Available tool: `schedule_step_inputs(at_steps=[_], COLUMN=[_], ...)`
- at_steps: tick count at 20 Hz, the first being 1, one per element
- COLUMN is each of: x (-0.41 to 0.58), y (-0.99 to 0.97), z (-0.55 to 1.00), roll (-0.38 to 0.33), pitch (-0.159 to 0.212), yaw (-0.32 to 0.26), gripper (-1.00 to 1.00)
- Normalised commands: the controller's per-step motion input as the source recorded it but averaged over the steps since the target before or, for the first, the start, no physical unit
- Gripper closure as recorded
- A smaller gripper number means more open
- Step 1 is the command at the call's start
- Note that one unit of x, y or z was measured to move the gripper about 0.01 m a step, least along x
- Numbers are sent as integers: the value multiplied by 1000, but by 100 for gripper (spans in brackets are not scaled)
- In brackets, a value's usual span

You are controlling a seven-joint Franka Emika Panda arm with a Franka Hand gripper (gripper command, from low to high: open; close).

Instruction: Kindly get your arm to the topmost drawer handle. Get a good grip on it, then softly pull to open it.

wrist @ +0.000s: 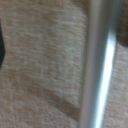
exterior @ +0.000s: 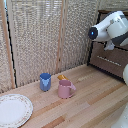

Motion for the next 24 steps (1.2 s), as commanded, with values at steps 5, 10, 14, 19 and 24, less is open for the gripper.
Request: schedule_step_inputs(at_steps=[5, 10, 14, 19, 24], x=[-225, 9, 320, 482, 515], y=[-167, 50, 516, 848, 891], z=[-2, -18, -230, -283, -116], roll=[-10, 4, 14, 13, 28], pitch=[-27, 0, 3, 3, 54], yaw=[2, 1, 80, 49, -6], gripper=[100, 100, 100, 100, 100])
